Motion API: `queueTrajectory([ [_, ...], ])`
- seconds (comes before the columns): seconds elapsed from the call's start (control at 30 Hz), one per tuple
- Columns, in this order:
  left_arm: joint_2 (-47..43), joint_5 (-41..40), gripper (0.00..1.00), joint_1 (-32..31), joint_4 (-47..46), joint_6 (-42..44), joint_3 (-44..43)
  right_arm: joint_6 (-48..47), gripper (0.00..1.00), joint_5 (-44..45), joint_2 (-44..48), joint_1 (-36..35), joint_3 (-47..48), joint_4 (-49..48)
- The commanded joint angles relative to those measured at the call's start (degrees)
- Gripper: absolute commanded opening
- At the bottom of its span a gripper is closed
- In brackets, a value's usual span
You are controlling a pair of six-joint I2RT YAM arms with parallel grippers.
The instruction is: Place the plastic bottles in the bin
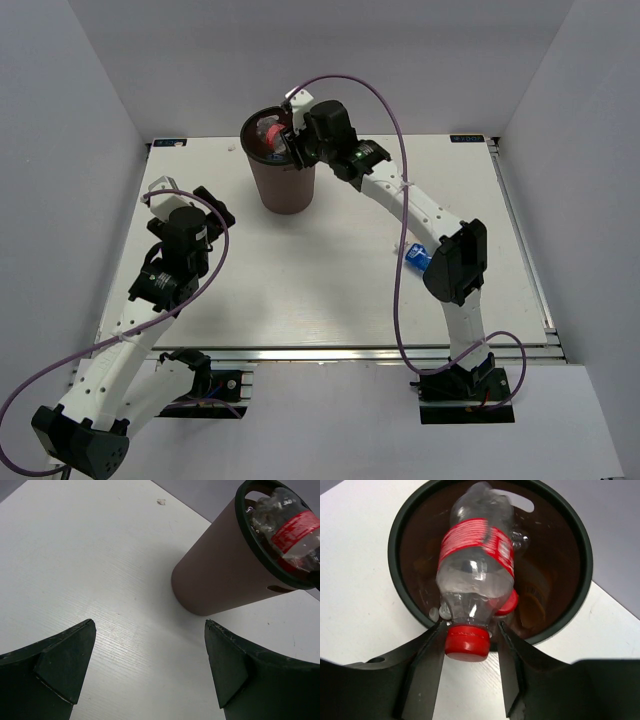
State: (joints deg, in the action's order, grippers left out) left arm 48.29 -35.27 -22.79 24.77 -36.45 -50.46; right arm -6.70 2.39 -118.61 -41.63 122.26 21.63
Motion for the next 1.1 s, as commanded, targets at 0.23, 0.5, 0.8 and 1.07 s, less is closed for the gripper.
queueTrajectory([
  [0.23, -0.04, 1.52, 0.98, -0.07, -1.31, 0.76, 0.1, 0.9, 0.89, -1.6, -3.39, 0.84, 1.67, -9.41],
  [0.5, 0.49, 2.66, 0.98, -0.07, -2.1, 0.94, 0.01, 1.42, 0.89, -2.82, 2.5, 1.28, -2.11, -11.25],
  [0.8, 0.4, 3.8, 0.98, -0.07, -3.06, 0.94, 0.27, 5.02, 0.89, -5.47, 14.53, 4.18, -9.91, -13.81],
  [1.07, 1.54, 6.08, 0.98, -0.07, -4.38, 2.17, 0.18, 8.19, 0.89, -0.83, 33.25, 14.18, -36.18, -2.22],
])
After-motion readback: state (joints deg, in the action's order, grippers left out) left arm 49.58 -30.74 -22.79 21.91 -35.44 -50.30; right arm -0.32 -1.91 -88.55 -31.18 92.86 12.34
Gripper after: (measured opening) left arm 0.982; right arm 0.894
